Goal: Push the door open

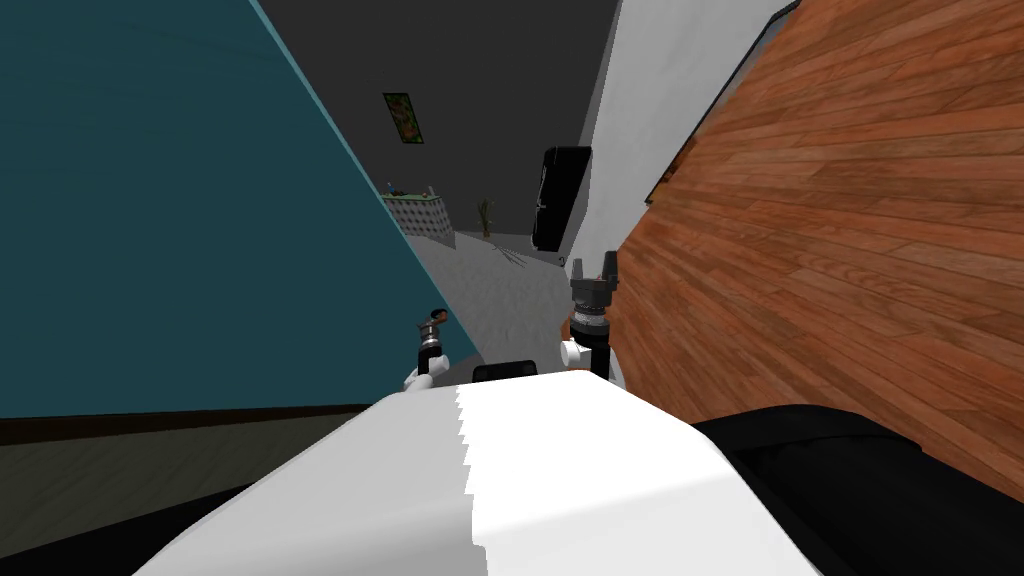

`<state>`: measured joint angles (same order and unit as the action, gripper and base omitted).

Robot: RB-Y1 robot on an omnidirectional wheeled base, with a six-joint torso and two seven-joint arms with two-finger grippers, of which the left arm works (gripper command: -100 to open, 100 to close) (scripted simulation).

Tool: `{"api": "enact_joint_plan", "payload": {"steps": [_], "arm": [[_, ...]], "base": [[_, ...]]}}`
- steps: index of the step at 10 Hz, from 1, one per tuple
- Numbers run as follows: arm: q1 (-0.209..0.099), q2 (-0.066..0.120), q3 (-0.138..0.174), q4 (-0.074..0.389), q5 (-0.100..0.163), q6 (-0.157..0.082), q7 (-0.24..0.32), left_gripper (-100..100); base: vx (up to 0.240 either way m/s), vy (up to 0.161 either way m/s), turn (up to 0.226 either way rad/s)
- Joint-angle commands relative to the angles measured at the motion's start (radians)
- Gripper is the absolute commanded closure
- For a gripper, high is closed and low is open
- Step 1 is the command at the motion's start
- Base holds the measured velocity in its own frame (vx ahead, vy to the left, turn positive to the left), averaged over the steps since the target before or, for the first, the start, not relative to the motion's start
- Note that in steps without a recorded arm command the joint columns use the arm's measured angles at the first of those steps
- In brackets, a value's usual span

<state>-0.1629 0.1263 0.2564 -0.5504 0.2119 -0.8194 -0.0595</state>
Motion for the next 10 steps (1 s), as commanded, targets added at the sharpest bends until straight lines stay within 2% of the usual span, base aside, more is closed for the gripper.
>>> {"api": "enact_joint_plan", "payload": {"steps": [1,7,8,10], "arm": [[0.010,0.006,0.014,-0.016,-0.002,0.003,0.005,100],[0.041,0.038,0.084,-0.012,-0.013,-0.003,0.043,100],[0.041,0.038,0.084,-0.012,-0.013,-0.003,0.043,100],[0.057,0.053,0.117,-0.010,-0.018,-0.006,0.061,100]], "base": [[0.172,-0.011,0.022],[0.194,-0.027,0.054],[0.140,-0.017,0.032],[0.168,-0.039,0.049]]}}
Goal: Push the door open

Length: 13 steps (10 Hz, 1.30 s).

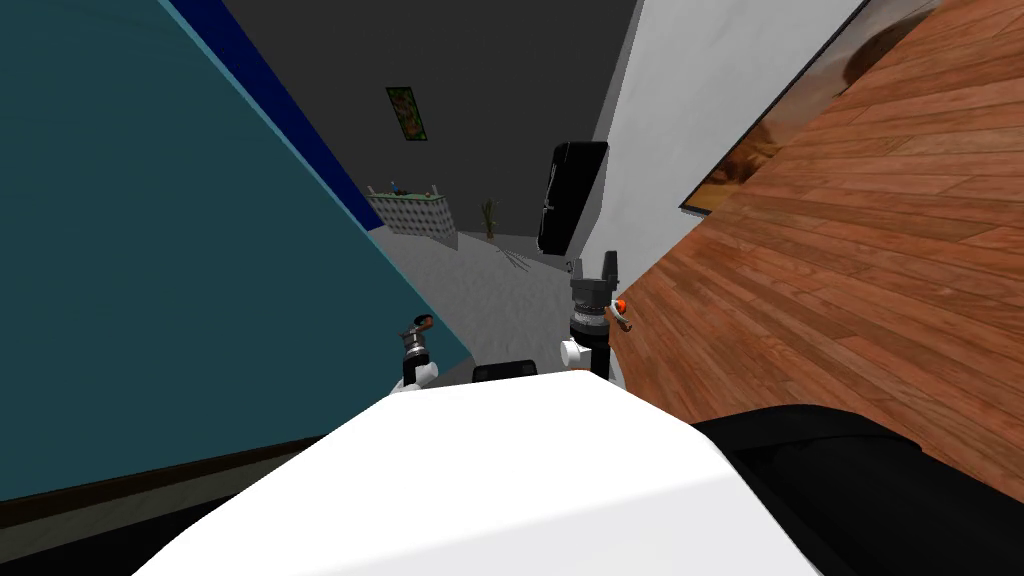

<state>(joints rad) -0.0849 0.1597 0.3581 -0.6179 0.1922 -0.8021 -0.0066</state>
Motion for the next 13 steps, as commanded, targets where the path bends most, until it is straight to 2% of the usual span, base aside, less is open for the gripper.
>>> {"api": "enact_joint_plan", "payload": {"steps": [1,2,3,4,5,7,9,10,11,13], "arm": [[-0.021,0.020,0.015,0.050,0.002,-0.023,0.008,100],[-0.021,0.020,0.015,0.040,0.002,-0.023,0.008,100],[-0.021,0.020,0.015,0.057,0.002,-0.023,0.008,100],[-0.009,0.032,0.043,0.059,-0.003,-0.026,0.023,100],[-0.009,0.032,0.043,0.059,-0.003,-0.026,0.023,100],[0.006,0.048,0.077,0.061,-0.008,-0.029,0.042,100],[0.006,0.048,0.077,0.061,-0.008,-0.029,0.042,100],[0.018,0.060,0.103,0.063,-0.012,-0.031,0.056,100],[0.018,0.060,0.103,0.063,-0.012,-0.031,0.056,100],[0.031,0.073,0.132,0.064,-0.016,-0.033,0.072,100]], "base": [[0.131,-0.027,0.060],[0.052,-0.004,0.006],[0.010,0.008,-0.022],[0.139,-0.023,0.026],[0.174,-0.043,0.069],[0.189,-0.049,0.082],[0.099,-0.011,0.021],[0.158,-0.027,0.046],[0.152,-0.028,0.047],[0.186,-0.039,0.070]]}}
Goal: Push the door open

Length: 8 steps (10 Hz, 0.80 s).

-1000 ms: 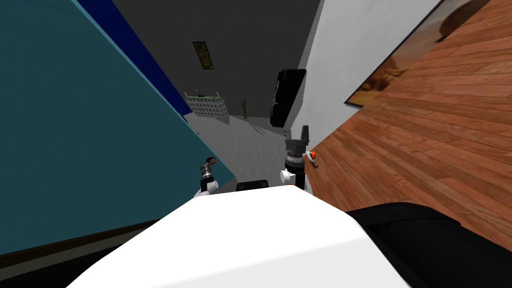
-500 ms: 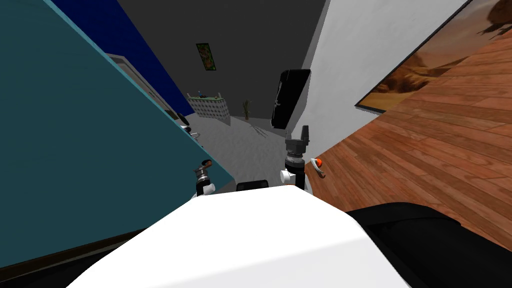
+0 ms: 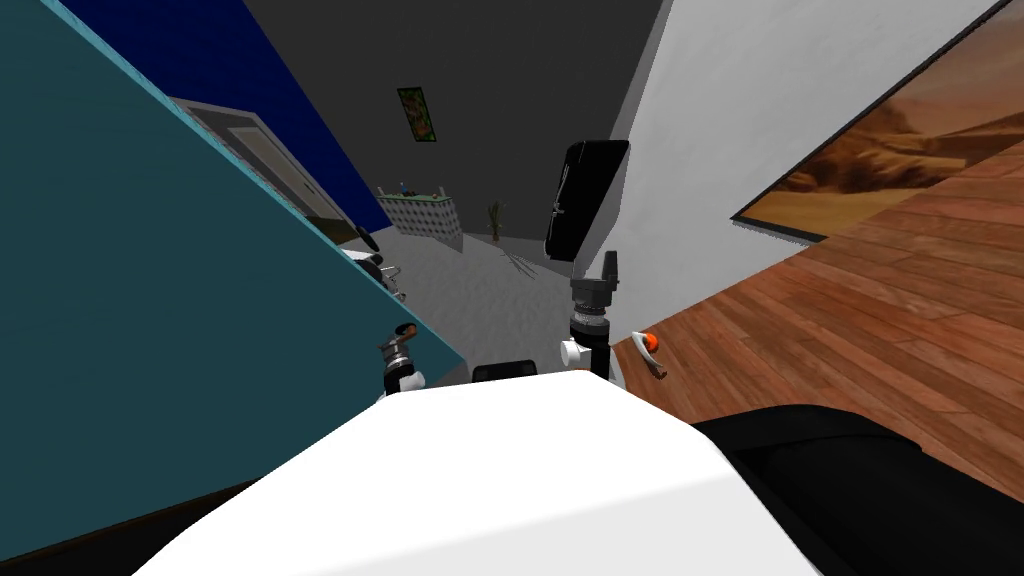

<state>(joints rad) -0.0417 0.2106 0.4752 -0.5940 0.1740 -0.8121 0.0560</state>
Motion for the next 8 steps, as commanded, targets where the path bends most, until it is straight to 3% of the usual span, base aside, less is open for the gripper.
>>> {"api": "enact_joint_plan", "payload": {"steps": [1,8], "arm": [[-0.012,0.022,0.015,0.040,0.002,-0.024,0.009,100],[0.012,0.047,0.069,0.044,-0.006,-0.028,0.038,100]], "base": [[0.143,-0.021,0.039],[0.149,-0.026,0.043]]}}
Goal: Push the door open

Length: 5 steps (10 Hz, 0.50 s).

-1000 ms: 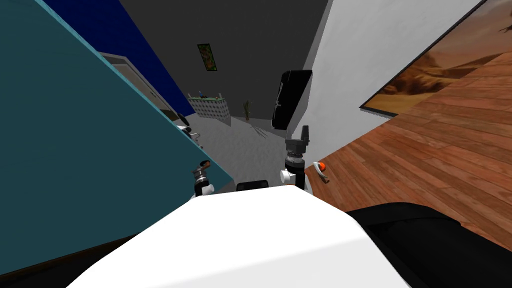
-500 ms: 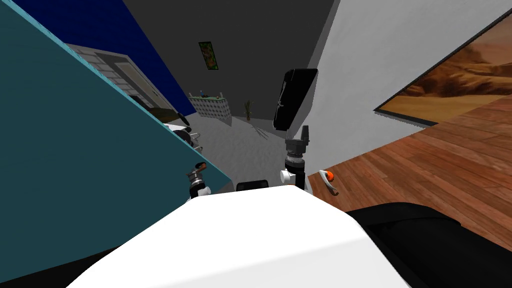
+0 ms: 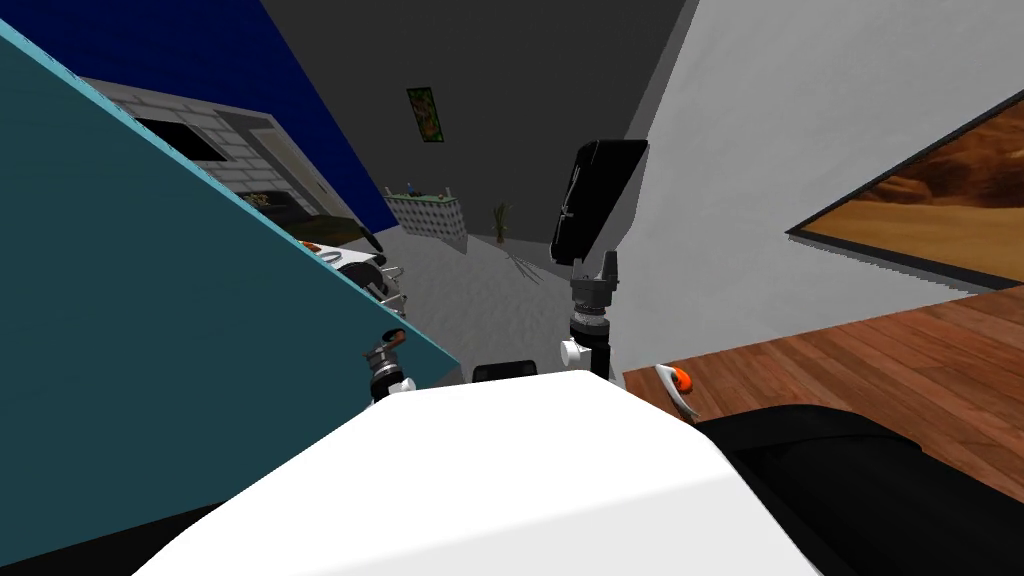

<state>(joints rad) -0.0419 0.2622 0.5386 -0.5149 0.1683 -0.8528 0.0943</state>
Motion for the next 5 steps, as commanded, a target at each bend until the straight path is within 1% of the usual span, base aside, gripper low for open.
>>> {"api": "enact_joint_plan", "payload": {"steps": [1,2,3,4,5], "arm": [[0.013,-0.005,0.005,-0.035,-0.001,0.013,0.000,100],[0.017,-0.001,0.014,-0.035,-0.002,0.012,0.005,100],[0.019,0.000,0.013,-0.033,0.000,0.013,0.002,100],[0.023,0.003,0.031,-0.030,0.010,0.013,-0.003,100],[0.024,0.004,0.039,-0.029,0.015,0.012,-0.007,100]], "base": [[0.127,-0.008,0.034],[0.146,-0.025,0.022],[0.073,-0.007,0.042],[0.118,0.008,0.052],[0.222,0.013,0.056]]}}
